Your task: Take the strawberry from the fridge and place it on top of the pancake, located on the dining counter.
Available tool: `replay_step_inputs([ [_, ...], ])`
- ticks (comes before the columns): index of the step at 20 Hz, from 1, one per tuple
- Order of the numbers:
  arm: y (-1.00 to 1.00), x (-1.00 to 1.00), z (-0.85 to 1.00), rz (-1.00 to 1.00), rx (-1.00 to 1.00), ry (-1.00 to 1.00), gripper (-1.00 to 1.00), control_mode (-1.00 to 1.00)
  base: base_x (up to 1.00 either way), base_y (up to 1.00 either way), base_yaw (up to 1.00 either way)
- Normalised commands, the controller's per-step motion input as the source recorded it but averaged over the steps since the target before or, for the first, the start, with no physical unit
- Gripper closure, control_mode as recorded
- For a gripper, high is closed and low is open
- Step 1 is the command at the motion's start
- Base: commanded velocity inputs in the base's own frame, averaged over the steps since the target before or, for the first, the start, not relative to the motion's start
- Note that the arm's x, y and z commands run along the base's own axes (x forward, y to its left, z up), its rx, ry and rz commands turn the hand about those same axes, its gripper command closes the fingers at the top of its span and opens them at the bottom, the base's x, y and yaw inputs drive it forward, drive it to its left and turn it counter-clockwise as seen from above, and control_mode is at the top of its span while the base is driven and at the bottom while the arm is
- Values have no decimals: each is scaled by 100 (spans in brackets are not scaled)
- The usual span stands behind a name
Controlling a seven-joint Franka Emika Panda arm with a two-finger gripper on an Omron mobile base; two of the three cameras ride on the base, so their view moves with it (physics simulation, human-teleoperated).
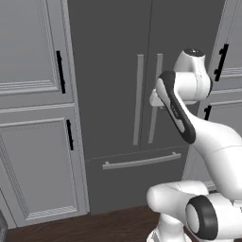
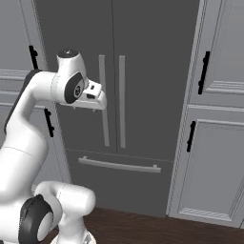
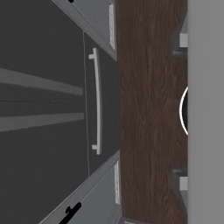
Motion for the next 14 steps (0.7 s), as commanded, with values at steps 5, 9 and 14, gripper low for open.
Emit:
replay_step_inputs([
  [5, 0, 0, 0, 0, 0, 0, -100, 100, 3, -38, 1],
  [9, 0, 0, 0, 0, 0, 0, -100, 100, 6, -32, 4],
  [14, 0, 0, 0, 0, 0, 0, -100, 100, 4, -1, 2],
])
